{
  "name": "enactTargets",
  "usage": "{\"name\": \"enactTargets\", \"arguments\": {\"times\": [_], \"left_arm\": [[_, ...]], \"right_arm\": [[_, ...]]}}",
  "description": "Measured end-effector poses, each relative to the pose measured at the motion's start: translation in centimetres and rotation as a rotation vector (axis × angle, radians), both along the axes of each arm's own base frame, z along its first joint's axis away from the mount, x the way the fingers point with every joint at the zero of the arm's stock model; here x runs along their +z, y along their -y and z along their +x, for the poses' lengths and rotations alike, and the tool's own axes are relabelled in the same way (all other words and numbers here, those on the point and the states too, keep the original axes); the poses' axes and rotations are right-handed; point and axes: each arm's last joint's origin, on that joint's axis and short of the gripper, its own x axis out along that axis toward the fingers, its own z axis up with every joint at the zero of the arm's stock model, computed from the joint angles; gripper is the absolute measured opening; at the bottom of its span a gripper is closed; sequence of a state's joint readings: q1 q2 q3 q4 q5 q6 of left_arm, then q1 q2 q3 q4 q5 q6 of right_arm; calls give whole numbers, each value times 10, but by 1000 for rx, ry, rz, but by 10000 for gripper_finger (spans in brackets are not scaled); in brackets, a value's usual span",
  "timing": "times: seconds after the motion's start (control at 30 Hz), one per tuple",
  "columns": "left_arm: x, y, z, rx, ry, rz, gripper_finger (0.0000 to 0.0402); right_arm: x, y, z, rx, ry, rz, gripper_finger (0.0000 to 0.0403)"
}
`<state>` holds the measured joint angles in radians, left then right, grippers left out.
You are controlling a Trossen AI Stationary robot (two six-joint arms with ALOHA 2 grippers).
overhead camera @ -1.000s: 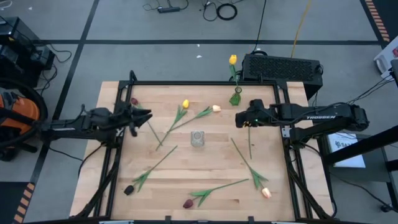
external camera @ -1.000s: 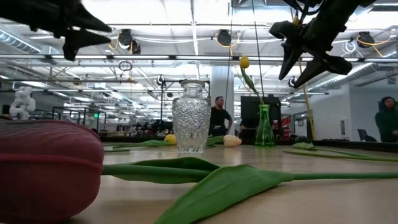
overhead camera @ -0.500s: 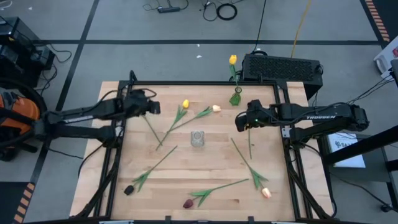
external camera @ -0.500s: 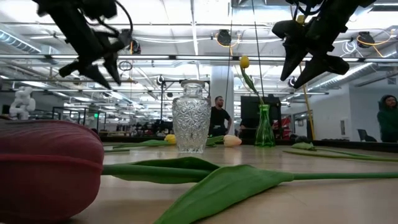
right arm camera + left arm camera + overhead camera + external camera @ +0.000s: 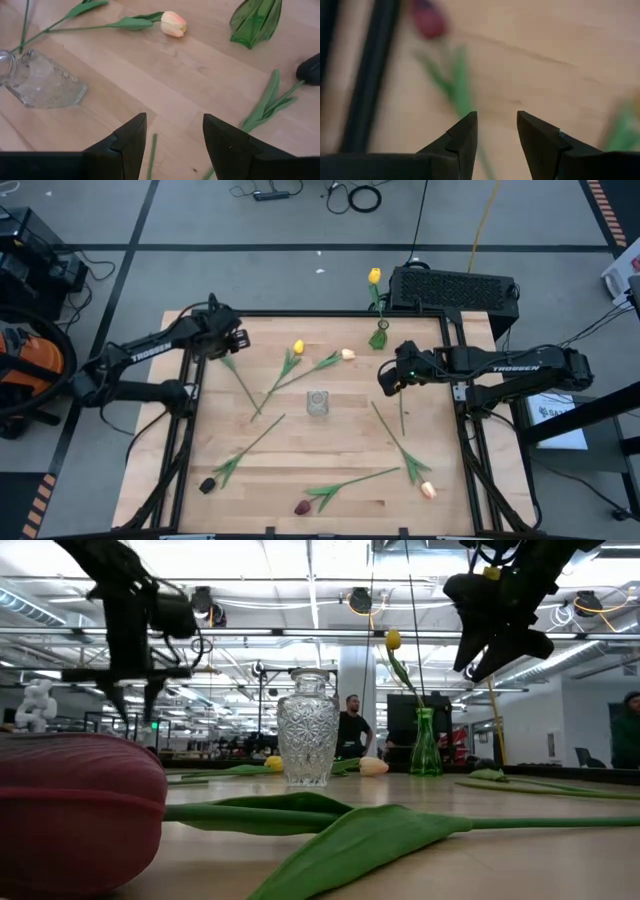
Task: Sort flowers into vase by color
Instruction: Put the top dark red tulip into the transparent vase
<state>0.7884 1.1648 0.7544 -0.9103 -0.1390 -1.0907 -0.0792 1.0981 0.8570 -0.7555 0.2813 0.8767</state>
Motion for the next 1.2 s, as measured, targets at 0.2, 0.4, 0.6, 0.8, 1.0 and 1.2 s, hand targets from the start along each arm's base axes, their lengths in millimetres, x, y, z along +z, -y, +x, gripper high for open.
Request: {"name": "enactTargets", "arguments": {"times": [0.2, 0.4, 0.6, 0.8, 1.0, 1.2], "left_arm": [[-16, -13, -8, 78, -71, -114, 146], [-33, -23, -6, 97, -112, -194, 146], [-51, -32, 2, 94, -106, -239, 146], [-71, -40, 9, 91, -115, -285, 146], [-86, -40, 14, 34, -168, -334, 146], [-85, -41, 18, -13, -177, -297, 125]], "right_arm": [[0, 0, 0, 43, -19, -26, 187], [0, 0, -1, 66, -33, -40, 187], [-1, 0, -2, 85, -55, -49, 187], [-3, 0, -5, 86, -90, -45, 187], [-3, 0, -5, 86, -91, -45, 187], [-3, 0, -5, 92, -93, -48, 187]]}}
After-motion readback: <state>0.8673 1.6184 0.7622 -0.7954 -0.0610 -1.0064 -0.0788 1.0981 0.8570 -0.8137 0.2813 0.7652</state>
